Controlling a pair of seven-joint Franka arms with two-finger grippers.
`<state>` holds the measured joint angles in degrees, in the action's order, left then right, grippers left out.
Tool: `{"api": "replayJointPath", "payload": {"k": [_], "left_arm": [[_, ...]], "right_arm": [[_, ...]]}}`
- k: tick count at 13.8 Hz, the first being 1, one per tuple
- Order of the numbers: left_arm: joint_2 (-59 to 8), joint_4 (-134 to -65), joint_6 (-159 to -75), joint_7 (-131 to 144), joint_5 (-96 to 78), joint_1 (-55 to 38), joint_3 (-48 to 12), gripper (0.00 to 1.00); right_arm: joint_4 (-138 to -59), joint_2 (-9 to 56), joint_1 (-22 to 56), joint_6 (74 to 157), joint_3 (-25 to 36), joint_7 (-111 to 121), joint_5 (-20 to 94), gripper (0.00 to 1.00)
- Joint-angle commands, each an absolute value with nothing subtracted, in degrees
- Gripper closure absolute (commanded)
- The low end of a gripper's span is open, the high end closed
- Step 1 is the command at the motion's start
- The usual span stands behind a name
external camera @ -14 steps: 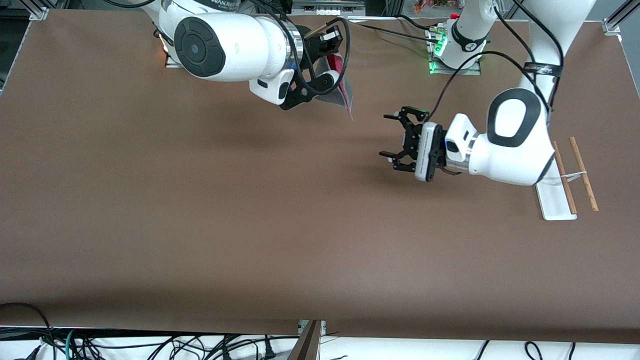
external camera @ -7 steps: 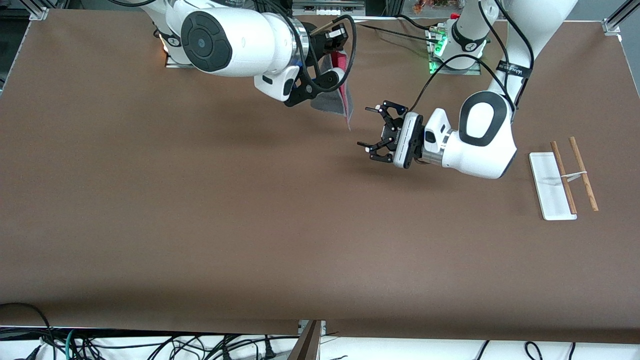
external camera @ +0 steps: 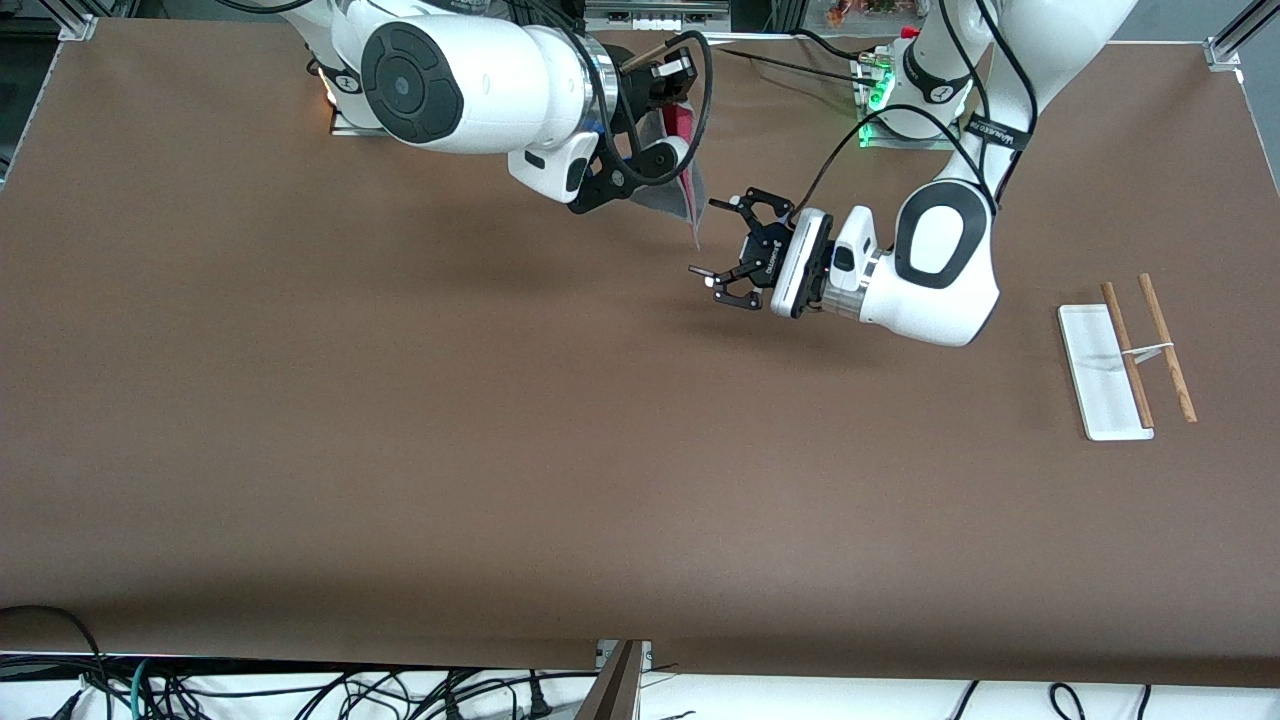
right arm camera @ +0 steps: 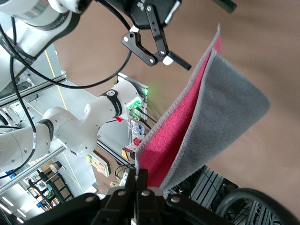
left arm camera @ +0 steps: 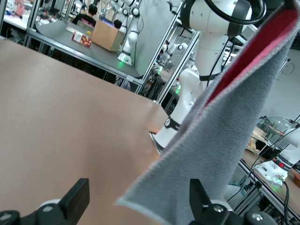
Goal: Pass towel and hang on rack
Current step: 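Close the left gripper on the hanging towel beside the right gripper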
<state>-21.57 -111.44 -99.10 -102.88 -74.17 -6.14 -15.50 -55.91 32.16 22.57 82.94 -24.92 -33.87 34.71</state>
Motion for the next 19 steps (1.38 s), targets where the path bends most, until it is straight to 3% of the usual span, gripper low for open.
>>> {"api": "replayJointPath", "payload": {"k": [1,2,6,7,16,17,18,19], "left_arm": [[-20.57,-113.47,-99.93,-107.13,-76.64,-5.98,-16.08,0.10],[-20.48,-114.08,-99.93,-107.83,-76.90,-5.98,-16.08,0.15],[-20.48,-114.52,-99.76,-108.81,-77.52,-5.98,-16.08,0.87],[-20.48,-114.52,-99.76,-108.90,-77.52,-5.89,-16.08,1.00],[-20.48,-114.43,-99.49,-111.71,-77.52,-5.36,-16.08,1.00],[-20.48,-114.35,-99.49,-111.80,-77.52,-5.36,-16.08,1.00],[-20.39,-114.35,-99.49,-111.88,-77.52,-5.27,-16.08,1.00],[-20.30,-114.26,-99.49,-111.88,-77.52,-5.27,-16.08,1.00]], "right_arm": [[-55.63,31.64,22.76,83.41,-24.96,-35.24,35.07,1.00],[-55.63,31.64,22.76,83.41,-24.96,-35.16,35.16,1.00],[-55.63,31.64,22.76,83.67,-24.96,-35.33,35.16,1.00],[-55.63,31.64,22.76,83.67,-24.96,-35.33,35.16,1.00],[-55.72,31.64,22.68,83.32,-24.87,-35.24,35.07,1.00],[-55.72,31.64,22.59,83.32,-24.87,-35.24,35.07,0.96],[-55.64,31.64,22.59,83.23,-24.87,-35.24,35.07,0.84],[-55.72,31.64,22.41,82.97,-24.79,-35.16,35.07,0.51]]}}
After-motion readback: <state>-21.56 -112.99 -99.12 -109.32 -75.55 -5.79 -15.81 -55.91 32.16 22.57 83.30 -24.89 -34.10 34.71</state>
